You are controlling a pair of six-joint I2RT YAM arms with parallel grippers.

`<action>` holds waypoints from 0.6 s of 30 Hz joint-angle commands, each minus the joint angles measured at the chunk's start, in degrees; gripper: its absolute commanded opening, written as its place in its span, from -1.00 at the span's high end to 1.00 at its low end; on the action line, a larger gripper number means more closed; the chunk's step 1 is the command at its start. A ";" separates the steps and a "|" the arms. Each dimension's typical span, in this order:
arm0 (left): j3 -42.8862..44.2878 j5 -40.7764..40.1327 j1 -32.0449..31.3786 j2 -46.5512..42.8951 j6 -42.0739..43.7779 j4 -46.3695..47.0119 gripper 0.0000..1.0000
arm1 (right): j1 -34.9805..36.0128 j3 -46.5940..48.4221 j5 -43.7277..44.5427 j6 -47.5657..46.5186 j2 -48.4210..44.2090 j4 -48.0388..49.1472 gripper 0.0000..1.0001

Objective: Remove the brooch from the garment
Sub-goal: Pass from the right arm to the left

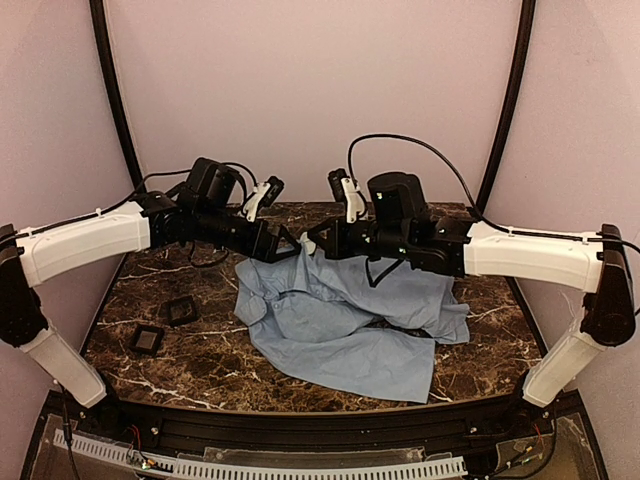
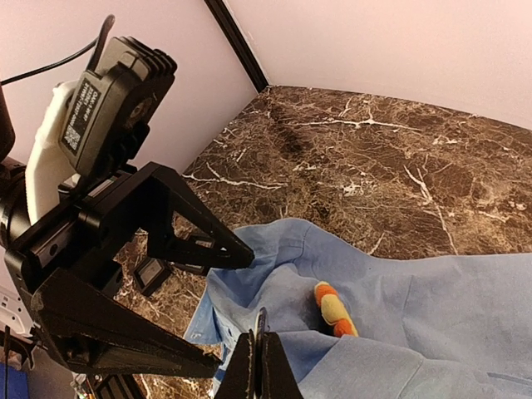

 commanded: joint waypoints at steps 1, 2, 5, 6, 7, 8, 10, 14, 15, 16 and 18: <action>2.10 1.80 0.01 0.72 1.79 -0.37 -0.48 | 0.58 2.62 0.73 -0.75 0.87 2.41 1.00; 2.18 2.16 0.01 1.01 1.73 -0.52 -0.34 | 0.58 2.75 0.78 -0.74 0.98 2.43 1.00; 1.94 3.45 0.01 1.25 1.59 -0.74 -0.12 | 0.58 3.12 0.76 -0.96 1.30 2.51 1.00; 1.81 3.69 0.01 1.23 1.59 -0.70 -0.03 | 0.58 3.17 0.78 -0.94 1.43 2.46 1.00; 1.75 4.11 0.01 1.23 1.48 -0.56 0.03 | 0.66 3.21 1.43 -1.02 1.49 2.51 1.00; 1.76 4.29 0.01 1.27 1.32 -0.43 0.16 | 0.67 3.28 2.12 -1.15 1.60 2.50 1.00; 1.77 4.95 0.01 1.48 0.80 -0.07 0.36 | 0.96 3.54 2.93 -1.87 1.76 2.31 1.00; 1.78 5.90 0.01 2.02 0.14 0.09 0.77 | 1.80 4.92 5.21 -4.26 2.73 1.24 1.00; 1.77 6.14 0.01 2.15 0.03 0.07 0.88 | 2.15 5.37 5.94 -4.83 3.02 0.94 1.00; 1.77 6.22 0.01 2.17 -0.10 0.05 0.93 | 2.50 5.88 6.83 -5.71 3.36 0.69 1.00; 1.74 6.44 0.03 2.10 -0.43 0.11 0.98 | 3.37 6.90 9.11 -7.91 4.12 0.27 1.00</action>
